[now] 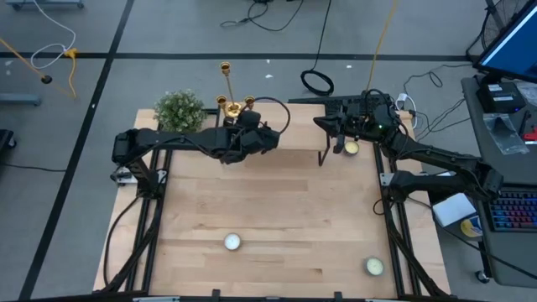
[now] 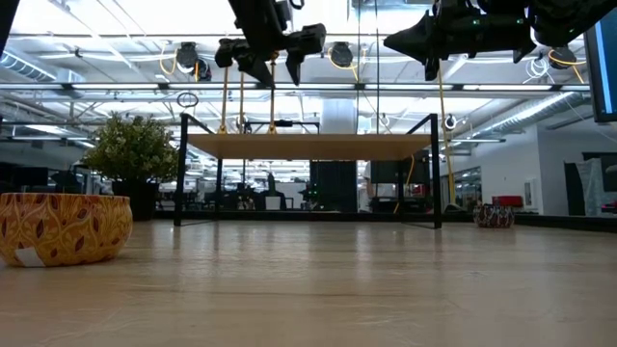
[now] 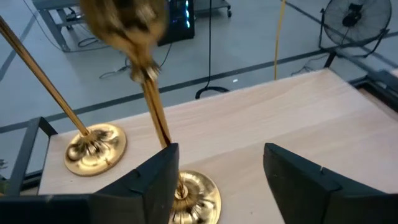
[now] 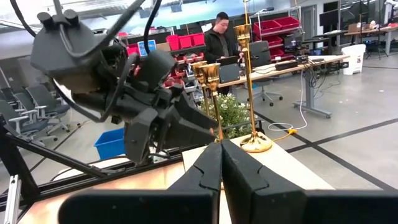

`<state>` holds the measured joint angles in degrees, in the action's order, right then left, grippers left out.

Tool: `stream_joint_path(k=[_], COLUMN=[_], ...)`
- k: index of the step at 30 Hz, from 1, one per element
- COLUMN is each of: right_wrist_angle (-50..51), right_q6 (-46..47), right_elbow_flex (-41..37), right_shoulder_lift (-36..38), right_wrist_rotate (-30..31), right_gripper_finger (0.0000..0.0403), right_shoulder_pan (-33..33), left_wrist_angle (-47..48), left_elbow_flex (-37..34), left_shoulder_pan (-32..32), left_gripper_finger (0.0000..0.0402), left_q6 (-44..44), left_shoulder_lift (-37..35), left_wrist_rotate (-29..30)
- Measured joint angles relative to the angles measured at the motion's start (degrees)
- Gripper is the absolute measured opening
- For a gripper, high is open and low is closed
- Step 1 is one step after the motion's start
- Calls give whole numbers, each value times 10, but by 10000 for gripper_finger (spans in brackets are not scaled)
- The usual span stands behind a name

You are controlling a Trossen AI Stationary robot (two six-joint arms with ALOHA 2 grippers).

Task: Pick & Place candle stick holders
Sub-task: Put the gold candle holder on the shelf

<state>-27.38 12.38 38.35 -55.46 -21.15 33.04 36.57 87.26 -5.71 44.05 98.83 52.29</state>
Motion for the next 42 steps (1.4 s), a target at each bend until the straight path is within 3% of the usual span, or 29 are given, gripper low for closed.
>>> stream_joint_path(k=[9,26,42], right_wrist_angle=[0,0,0], right_q6=[0,4,4], right_elbow_flex=[0,0,0], right_shoulder_lift=[0,0,0], right_wrist_rotate=[0,0,0], right_gripper_finger=[4,4,4], right_shoulder_pan=[0,0,0], left_wrist_angle=[2,28,37], left_elbow_flex=[0,0,0], left_shoulder_pan=[1,-2,0], left_gripper_finger=[134,9,19], left_q6=[-17,-3,12], left_shoulder_lift=[-1,-1,-1], left_wrist_rotate=[-18,-13,-8])
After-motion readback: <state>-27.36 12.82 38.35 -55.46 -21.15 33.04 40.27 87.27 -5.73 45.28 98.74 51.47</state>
